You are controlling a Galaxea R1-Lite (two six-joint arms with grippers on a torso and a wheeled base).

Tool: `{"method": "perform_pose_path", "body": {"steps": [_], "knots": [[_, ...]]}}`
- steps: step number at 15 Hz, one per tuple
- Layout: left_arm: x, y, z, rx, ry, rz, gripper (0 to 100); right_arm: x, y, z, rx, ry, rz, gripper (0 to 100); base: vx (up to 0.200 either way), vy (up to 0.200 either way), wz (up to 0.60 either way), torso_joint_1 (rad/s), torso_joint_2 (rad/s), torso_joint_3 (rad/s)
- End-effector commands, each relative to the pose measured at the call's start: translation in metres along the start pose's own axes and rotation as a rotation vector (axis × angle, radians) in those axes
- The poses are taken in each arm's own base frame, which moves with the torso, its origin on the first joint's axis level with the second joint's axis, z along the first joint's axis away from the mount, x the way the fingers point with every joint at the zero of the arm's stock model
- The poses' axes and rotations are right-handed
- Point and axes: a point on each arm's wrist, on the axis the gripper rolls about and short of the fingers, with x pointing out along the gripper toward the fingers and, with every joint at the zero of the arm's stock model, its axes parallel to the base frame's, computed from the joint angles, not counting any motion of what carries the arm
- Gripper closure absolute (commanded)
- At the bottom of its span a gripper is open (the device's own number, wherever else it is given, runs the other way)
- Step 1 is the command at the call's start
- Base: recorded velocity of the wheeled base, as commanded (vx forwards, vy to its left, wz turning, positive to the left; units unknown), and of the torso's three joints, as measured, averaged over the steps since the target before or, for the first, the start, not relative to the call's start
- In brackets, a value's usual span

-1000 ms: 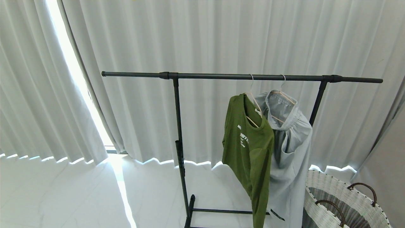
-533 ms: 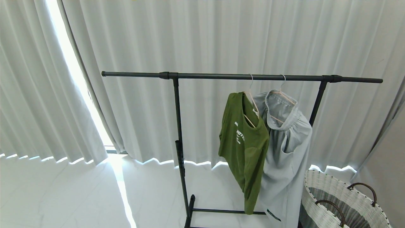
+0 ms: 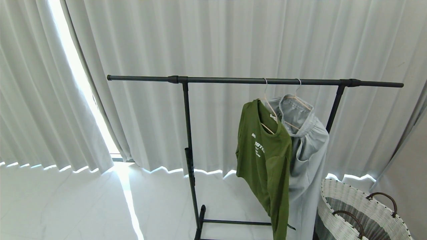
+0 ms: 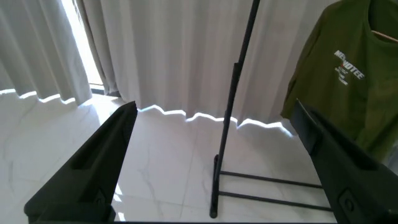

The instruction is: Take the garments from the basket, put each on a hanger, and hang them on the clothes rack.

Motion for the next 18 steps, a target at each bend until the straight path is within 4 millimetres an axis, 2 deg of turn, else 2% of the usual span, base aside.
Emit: {"method": "perform_pose_path", "body": {"steps": [1,4,7,10,13,14,18], "knots": [[0.000,-0.001,0.000,0.003,0.002,0.032,0,0.001,0.000,0.000,0.000,0.003,0.011,0,0.000,0.000,0.00,0.000,0.00,0.000],[0.000,-0.002,0.000,-0.002,0.000,0.134,0,0.001,0.001,0.000,0.000,0.000,0.034,0,0.000,0.000,0.00,0.000,0.00,0.000],[-0.008,-0.001,-0.003,-0.011,-0.094,0.095,0,0.000,0.001,0.000,0.000,-0.004,0.041,0,0.000,0.000,0.00,0.000,0.00,0.000],[-0.008,-0.001,-0.002,-0.017,-0.093,0.093,0,-0.003,0.001,0.000,0.006,-0.022,0.040,0,0.000,0.000,0.00,0.000,0.00,0.000],[-0.008,-0.001,-0.003,-0.023,-0.091,0.093,0,-0.020,0.000,-0.001,0.008,-0.109,0.067,0,0.000,0.000,0.00,0.000,0.00,0.000],[-0.008,-0.001,-0.003,-0.023,-0.091,0.093,0,-0.026,0.001,-0.004,0.007,-0.127,0.086,0,0.000,0.000,0.00,0.000,0.00,0.000],[-0.008,-0.001,-0.003,-0.023,-0.091,0.093,0,-0.052,0.005,-0.039,0.005,-0.153,0.126,0,0.000,0.000,0.00,0.000,0.00,0.000]]}}
